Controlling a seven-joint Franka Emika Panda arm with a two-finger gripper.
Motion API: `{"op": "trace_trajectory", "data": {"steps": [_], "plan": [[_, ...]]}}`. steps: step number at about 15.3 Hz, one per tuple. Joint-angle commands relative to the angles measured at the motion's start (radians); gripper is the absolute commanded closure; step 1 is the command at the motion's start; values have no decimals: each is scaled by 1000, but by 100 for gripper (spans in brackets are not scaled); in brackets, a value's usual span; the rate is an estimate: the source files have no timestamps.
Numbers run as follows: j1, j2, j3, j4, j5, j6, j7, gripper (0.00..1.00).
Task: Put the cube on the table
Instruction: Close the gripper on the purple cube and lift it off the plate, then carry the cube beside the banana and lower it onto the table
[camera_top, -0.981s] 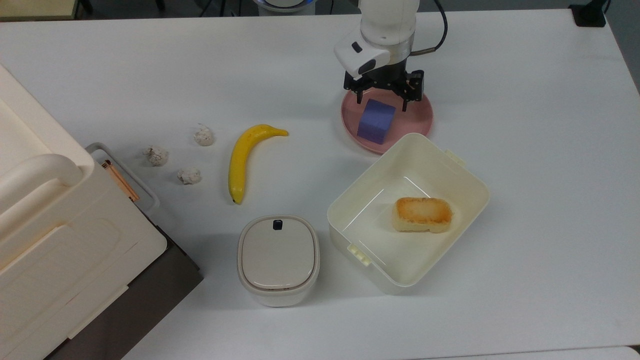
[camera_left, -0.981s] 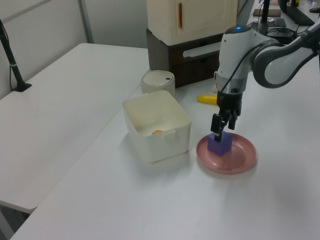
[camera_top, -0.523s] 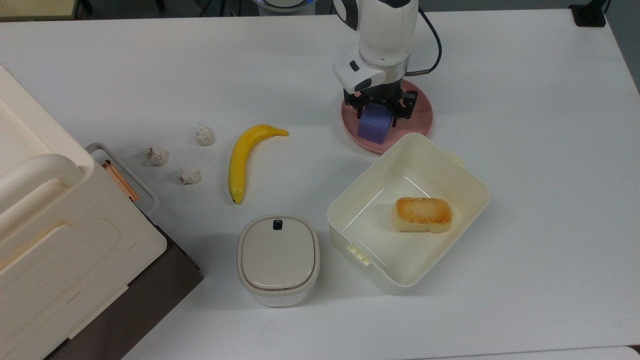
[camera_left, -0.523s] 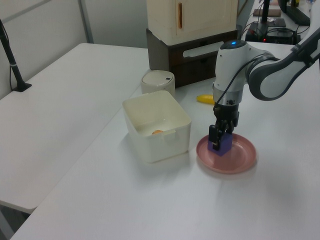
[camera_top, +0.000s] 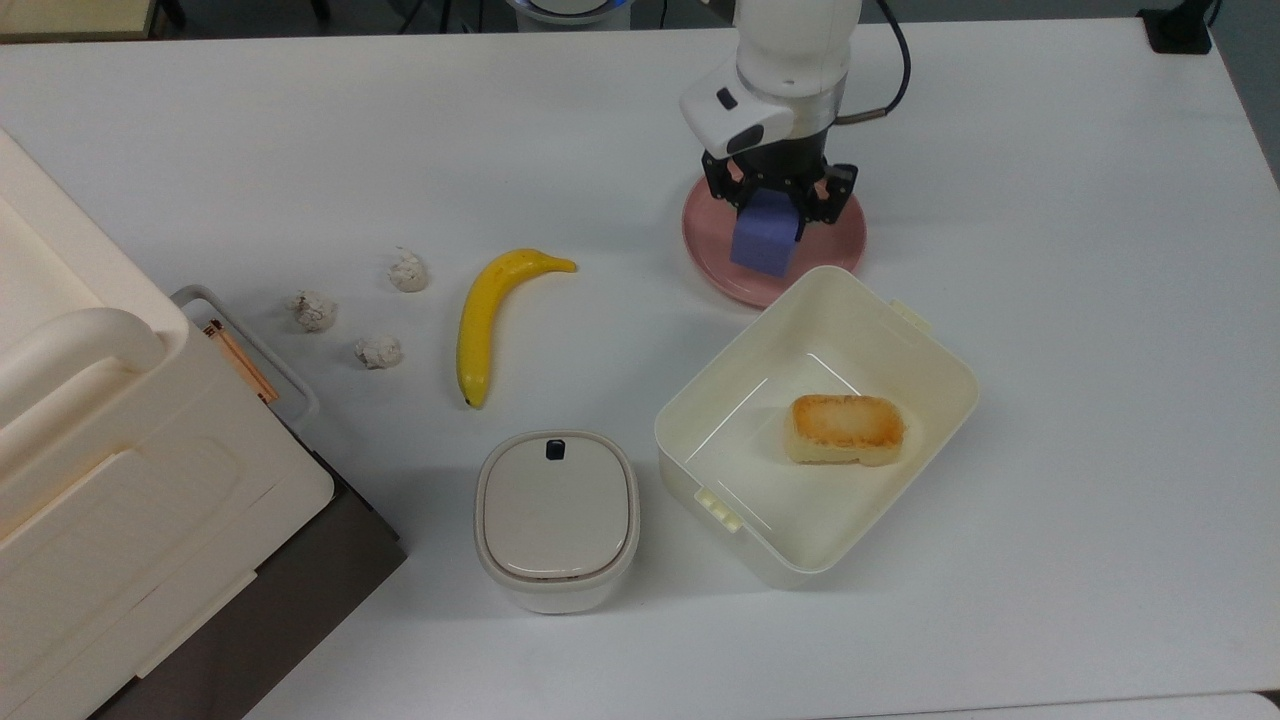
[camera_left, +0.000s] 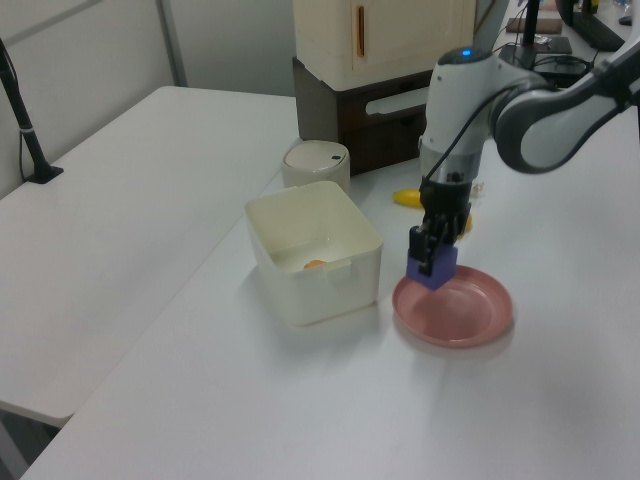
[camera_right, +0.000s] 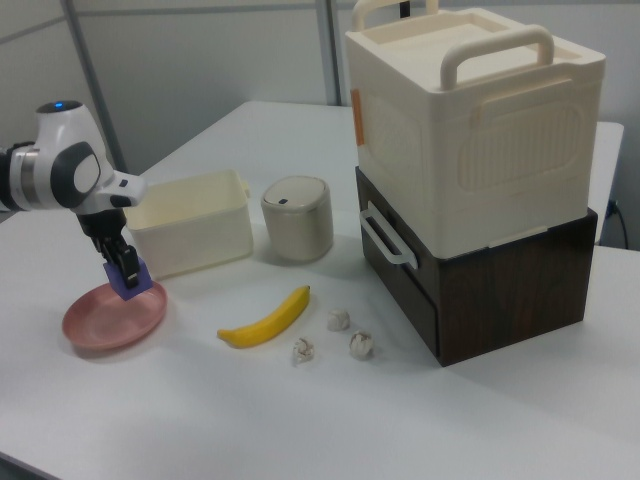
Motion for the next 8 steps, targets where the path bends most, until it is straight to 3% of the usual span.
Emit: {"op": "trace_trajectory", "data": {"steps": [1,3,5,7,8], "plan": [[-33,-26,-68,0,-43,-75,-128,100],[-33,-18,-159,-3,-89,-70,-191,100],[-33,-9,-250,-3,-92,-55,-284,100],[-30,23,-295,-12,-97,12,-318,100],[-29,67,-307,-17,-118,75,-317,92]]}}
